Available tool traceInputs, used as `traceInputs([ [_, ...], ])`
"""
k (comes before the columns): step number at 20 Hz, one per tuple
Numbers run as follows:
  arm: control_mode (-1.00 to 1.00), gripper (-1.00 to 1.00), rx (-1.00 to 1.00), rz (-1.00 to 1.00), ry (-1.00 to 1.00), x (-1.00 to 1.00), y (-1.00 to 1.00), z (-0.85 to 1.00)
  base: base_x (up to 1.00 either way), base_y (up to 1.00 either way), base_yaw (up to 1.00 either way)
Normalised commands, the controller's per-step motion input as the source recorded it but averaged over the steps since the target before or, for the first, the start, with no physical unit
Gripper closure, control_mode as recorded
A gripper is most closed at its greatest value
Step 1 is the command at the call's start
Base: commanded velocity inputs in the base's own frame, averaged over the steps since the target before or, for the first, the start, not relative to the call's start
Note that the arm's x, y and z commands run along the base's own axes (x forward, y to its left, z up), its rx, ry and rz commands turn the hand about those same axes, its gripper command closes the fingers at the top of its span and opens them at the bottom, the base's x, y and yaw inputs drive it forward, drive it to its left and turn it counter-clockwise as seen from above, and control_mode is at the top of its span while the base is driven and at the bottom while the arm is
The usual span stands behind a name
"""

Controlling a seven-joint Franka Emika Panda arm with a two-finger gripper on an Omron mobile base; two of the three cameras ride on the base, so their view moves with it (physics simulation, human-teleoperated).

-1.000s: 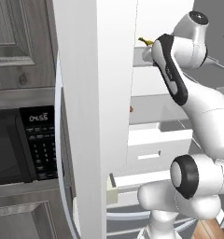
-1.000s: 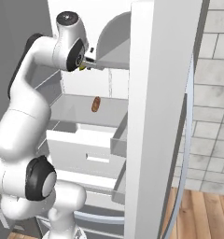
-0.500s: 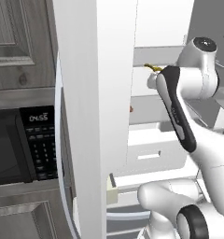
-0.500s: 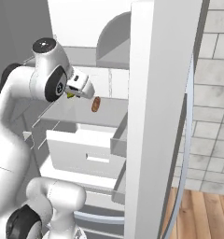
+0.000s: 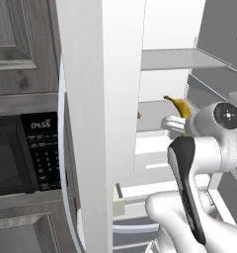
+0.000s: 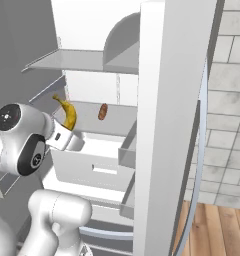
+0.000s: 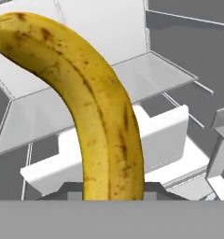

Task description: Pick up the apple and banana from the fridge and place one fruit on each plate on the dining counter.

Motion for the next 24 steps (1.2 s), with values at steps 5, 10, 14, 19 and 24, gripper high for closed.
traceInputs([
  [5,-1.0,1.0,0.06,0.04,-0.01,-0.88,0.0,-0.07,0.0,0.0,0.0],
  [10,-1.0,1.0,0.0,0.0,-0.08,-0.24,0.02,-0.31,0.0,0.0,0.0],
  [14,-1.0,1.0,0.01,0.0,-0.1,-0.11,0.0,-0.19,0.0,0.0,0.0],
  [19,-1.0,1.0,0.0,0.0,-0.01,-0.01,0.0,-0.22,0.0,0.0,0.0],
  [24,1.0,1.0,0.0,0.0,0.0,0.0,0.0,-0.05,-0.24,0.0,0.09],
])
